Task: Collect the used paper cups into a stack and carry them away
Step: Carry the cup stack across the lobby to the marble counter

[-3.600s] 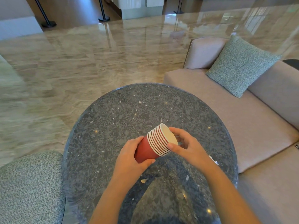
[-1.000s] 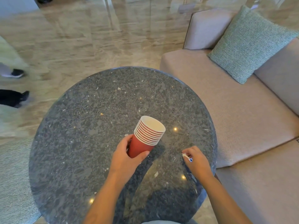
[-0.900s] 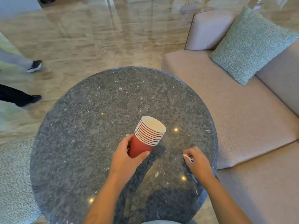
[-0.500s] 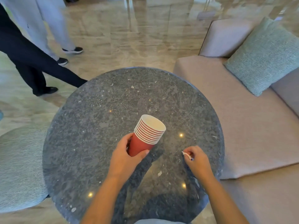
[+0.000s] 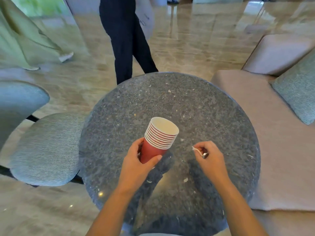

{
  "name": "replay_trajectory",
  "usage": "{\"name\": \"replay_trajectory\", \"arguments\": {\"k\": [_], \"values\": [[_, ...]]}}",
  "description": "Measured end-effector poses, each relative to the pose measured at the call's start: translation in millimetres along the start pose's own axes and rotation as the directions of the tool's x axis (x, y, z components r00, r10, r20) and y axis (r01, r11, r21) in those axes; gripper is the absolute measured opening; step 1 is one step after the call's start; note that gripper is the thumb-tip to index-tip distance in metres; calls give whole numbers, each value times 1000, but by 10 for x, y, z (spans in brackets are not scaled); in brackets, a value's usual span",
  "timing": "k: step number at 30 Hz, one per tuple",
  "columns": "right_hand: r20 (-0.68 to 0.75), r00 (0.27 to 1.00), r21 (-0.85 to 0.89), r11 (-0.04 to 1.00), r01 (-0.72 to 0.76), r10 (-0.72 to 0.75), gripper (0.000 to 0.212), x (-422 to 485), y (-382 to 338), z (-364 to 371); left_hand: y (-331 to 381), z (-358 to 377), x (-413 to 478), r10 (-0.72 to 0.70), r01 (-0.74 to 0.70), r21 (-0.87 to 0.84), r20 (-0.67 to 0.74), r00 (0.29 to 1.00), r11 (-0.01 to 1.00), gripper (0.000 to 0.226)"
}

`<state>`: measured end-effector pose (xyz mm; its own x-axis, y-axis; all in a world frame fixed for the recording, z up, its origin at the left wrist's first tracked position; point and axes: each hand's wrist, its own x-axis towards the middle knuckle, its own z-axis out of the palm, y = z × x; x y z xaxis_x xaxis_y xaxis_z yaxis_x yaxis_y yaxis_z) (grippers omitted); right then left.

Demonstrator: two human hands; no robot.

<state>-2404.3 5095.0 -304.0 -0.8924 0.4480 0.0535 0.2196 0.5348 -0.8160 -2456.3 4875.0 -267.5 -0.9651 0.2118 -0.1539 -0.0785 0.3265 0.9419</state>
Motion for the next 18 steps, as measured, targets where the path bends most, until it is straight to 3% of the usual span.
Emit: {"name": "replay_trajectory", "arguments": {"k": [9,18], "values": [[134,986,36,995,97,-101,25,-346,-674,685,-365,-945,-473,-49,36,-83,-167,985,996,55],[310,920,116,970,213,-239,20,-1103,-1671,1681,-946,-2241,-1303,-148,94,-152,-396,906,984,56]]}}
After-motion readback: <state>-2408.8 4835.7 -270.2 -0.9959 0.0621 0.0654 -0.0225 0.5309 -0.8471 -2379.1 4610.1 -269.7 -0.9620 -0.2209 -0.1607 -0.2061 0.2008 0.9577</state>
